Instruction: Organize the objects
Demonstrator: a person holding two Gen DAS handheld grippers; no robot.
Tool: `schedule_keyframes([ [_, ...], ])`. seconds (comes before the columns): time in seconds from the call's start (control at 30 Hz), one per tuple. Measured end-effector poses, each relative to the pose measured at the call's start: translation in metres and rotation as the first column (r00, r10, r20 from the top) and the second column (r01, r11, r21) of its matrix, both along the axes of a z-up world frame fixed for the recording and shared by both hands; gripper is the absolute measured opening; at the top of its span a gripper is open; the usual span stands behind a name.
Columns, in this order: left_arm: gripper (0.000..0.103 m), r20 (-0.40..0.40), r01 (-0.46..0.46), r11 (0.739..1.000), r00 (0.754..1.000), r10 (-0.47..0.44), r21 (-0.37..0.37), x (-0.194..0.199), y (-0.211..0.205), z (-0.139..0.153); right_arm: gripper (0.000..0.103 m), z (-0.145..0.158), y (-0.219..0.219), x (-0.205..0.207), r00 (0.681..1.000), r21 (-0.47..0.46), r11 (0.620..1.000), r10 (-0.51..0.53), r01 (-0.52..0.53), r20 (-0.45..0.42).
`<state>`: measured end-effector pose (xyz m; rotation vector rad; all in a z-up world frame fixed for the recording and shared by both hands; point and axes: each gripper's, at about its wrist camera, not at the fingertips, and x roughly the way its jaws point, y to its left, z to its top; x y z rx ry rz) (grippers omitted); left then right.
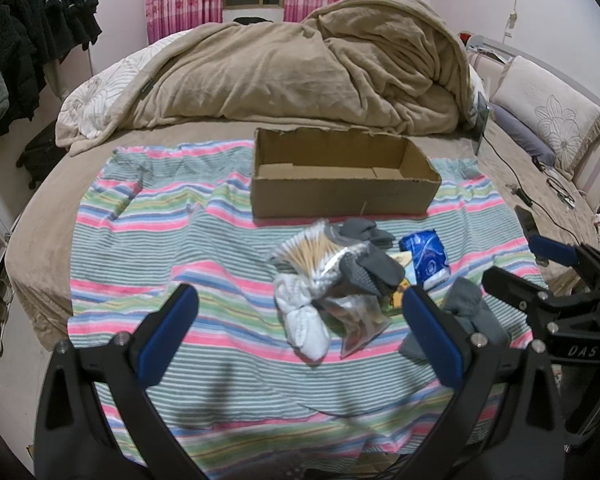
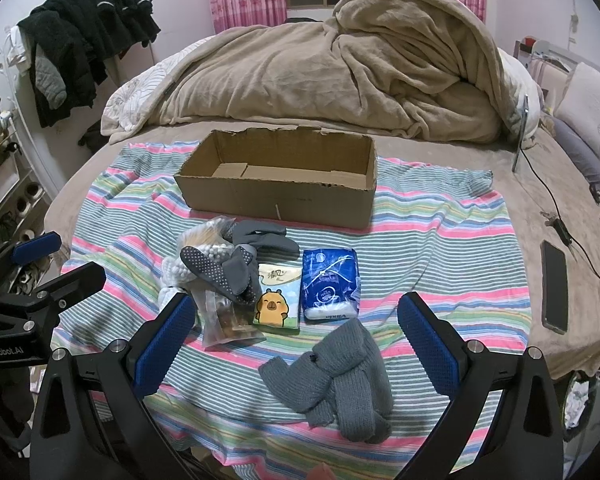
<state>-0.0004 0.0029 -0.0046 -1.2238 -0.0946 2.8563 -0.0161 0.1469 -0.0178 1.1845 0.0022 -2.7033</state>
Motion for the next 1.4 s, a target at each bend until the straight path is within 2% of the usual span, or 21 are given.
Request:
schedule_keyframes([
  [0.83, 0.102, 0.013, 0.004, 1.0, 1.0, -0.004, -0.001, 0.0, 0.002, -0.005, 0.102, -0.003, 0.004, 0.0, 1.0, -0.002, 1.0, -0.007, 0.007, 0.005],
  [1.4, 0.102, 0.049, 0.04, 0.998, 0.998, -0.042, 0.043, -0.015, 0.003, -0.022, 0.102, -0.016, 0.011, -0.013, 0.999, -0.004, 1.0, -0.026, 0.026, 0.038],
])
